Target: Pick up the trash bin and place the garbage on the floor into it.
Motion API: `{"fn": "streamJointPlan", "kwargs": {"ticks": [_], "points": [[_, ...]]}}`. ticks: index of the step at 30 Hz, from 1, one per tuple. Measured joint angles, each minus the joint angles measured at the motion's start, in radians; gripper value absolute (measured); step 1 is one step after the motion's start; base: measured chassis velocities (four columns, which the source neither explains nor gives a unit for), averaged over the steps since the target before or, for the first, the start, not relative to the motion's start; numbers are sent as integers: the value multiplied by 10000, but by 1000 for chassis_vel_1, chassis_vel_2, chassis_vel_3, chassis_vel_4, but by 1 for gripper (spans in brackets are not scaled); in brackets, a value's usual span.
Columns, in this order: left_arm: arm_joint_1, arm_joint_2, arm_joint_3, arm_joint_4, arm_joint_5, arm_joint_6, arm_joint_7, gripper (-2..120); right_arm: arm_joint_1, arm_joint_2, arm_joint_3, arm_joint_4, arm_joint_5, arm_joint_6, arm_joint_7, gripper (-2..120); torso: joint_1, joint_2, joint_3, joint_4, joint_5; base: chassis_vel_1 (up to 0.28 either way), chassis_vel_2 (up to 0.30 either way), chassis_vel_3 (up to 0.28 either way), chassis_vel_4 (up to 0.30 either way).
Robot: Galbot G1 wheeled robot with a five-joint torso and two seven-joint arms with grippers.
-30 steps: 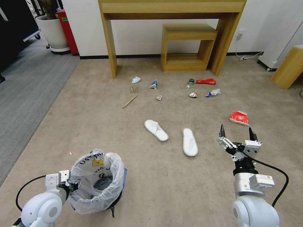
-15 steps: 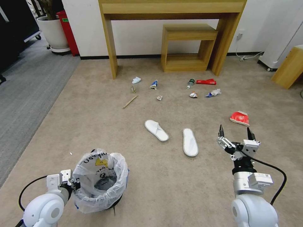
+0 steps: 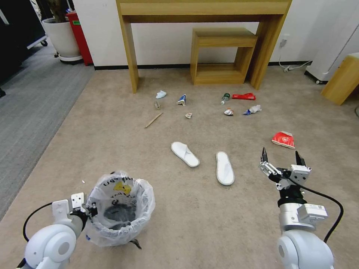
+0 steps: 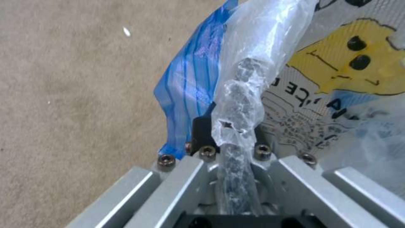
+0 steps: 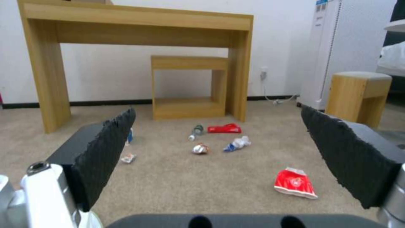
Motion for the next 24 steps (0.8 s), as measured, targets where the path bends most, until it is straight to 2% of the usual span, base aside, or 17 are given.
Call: {"fn": "streamJointPlan", "kwargs": {"ticks": [14,20,24], "points": [[295,-241,-348,-1352,-585,22,-622,0,-142,-322,54,133,347,-265,109,100,0,2,-2,1,2,0,0,0,0],[587,241,-540,-2006,-1094,138,-718,0,-154,-543,118,149,596,-375,112,100,0,3,-2,1,3,0,0,0,0],[471,441,-563,-1996,-1242,166,-772,0,-148,-557,146,231,656,-482,140,100,0,4,-2,0,1,0,0,0,0]]}}
